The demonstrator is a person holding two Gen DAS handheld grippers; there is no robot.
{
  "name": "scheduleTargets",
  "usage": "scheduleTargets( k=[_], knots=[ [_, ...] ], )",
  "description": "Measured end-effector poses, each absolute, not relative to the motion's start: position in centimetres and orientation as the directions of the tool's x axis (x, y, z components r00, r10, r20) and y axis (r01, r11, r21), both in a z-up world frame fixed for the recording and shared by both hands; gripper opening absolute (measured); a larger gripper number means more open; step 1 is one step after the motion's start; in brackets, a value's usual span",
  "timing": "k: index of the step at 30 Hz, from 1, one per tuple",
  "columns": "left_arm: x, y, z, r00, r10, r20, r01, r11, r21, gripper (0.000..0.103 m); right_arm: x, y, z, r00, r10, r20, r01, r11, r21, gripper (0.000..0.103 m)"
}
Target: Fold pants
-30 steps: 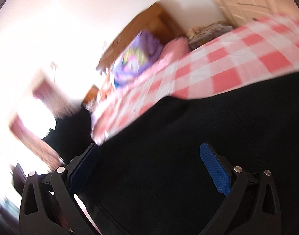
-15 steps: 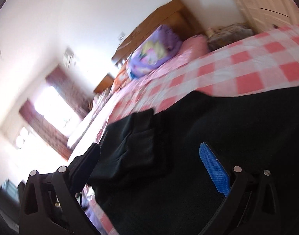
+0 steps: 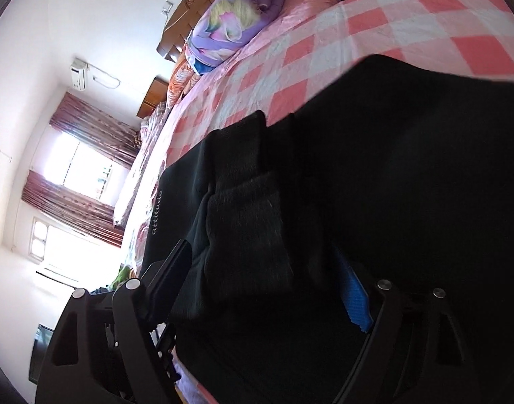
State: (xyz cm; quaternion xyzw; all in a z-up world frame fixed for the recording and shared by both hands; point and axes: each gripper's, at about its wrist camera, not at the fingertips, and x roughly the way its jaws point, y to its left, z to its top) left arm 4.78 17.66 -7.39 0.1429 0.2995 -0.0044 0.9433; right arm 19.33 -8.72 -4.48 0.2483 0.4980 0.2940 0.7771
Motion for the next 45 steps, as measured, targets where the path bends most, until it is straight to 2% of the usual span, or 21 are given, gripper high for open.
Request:
scheduleTargets(
  k=[1,2,3,4,7,13,15,18,21,24,28,31,34,36,38,39,42,45],
  knots=[
    [4.9,17.9,-7.5,0.817,0.074,-0.572,0.093,0.962,0.257,0.098,19.3,-8.2,-4.3,0.332,0.694,-0.639,-0.232,0.716,0.658,0.076],
    [5.0,18.2,-7.6,0.814,0.081,-0.575,0.087,0.962,0.258,0.098,19.2,-7.9,-4.3,0.331,0.691,-0.643,-0.245,0.721,0.648,0.062],
    [5.0,18.3,-7.6,0.812,0.092,-0.576,0.079,0.961,0.264,0.099,19.0,-7.8,-4.5,0.327,0.690,-0.646,-0.247,0.722,0.646,0.029],
    [5.0,18.5,-7.7,0.810,0.104,-0.577,0.069,0.961,0.269,0.099,18.6,-8.2,-4.6,0.335,0.709,-0.620,-0.252,0.702,0.667,0.022],
    [4.8,19.4,-7.5,0.800,0.123,-0.587,0.033,0.968,0.248,0.100,16.8,-9.0,-3.2,0.378,0.746,-0.548,-0.295,0.658,0.693,0.018],
    [5.1,19.9,-7.3,0.780,0.154,-0.606,0.002,0.968,0.249,0.102,14.3,-10.3,2.6,0.459,0.792,-0.402,-0.386,0.585,0.713,0.018],
    [5.2,20.3,-7.2,0.774,0.180,-0.607,-0.028,0.968,0.251,0.102,13.0,-11.2,3.7,0.485,0.787,-0.382,-0.411,0.590,0.695,0.018],
    [5.3,21.7,-6.8,0.769,0.199,-0.608,-0.084,0.974,0.212,0.102,12.4,-12.2,2.3,0.492,0.751,-0.441,-0.390,0.642,0.660,0.018],
    [5.4,23.4,-6.7,0.759,0.144,-0.636,-0.100,0.989,0.105,0.102,12.7,-12.9,-4.4,0.425,0.709,-0.562,-0.263,0.691,0.673,0.018],
    [5.4,24.0,-7.0,0.750,0.120,-0.650,-0.118,0.992,0.047,0.102,12.0,-13.7,-6.2,0.431,0.728,-0.534,-0.255,0.666,0.701,0.018],
    [5.3,24.8,-7.3,0.741,0.087,-0.666,-0.142,0.990,-0.028,0.102,10.7,-13.9,-3.9,0.456,0.728,-0.512,-0.287,0.665,0.690,0.018],
    [5.1,24.7,-7.3,0.739,0.090,-0.668,-0.140,0.990,-0.021,0.102,9.5,-14.0,-3.3,0.485,0.706,-0.516,-0.304,0.689,0.658,0.018],
    [5.2,24.3,-7.7,0.735,0.106,-0.670,-0.134,0.991,0.010,0.102,10.0,-14.3,-5.7,0.463,0.689,-0.558,-0.275,0.710,0.649,0.018],
    [5.3,24.2,-7.9,0.732,0.102,-0.673,-0.137,0.991,0.002,0.102,10.0,-14.5,-5.9,0.461,0.701,-0.544,-0.290,0.699,0.654,0.018],
    [5.2,24.3,-7.8,0.722,0.094,-0.686,-0.138,0.990,-0.010,0.102,10.1,-14.2,-5.3,0.445,0.693,-0.567,-0.298,0.712,0.636,0.022],
    [5.0,24.2,-7.6,0.714,0.102,-0.693,-0.131,0.991,0.011,0.102,10.1,-14.1,-5.0,0.433,0.685,-0.586,-0.298,0.722,0.624,0.030],
    [3.5,23.2,-6.8,0.689,0.143,-0.710,-0.052,0.988,0.149,0.101,9.1,-15.3,-3.2,0.480,0.604,-0.636,-0.297,0.794,0.530,0.069],
    [1.1,22.8,-4.5,0.717,0.117,-0.688,0.035,0.979,0.202,0.101,7.3,-15.7,-0.9,0.620,0.457,-0.637,-0.300,0.889,0.346,0.070]
  ],
)
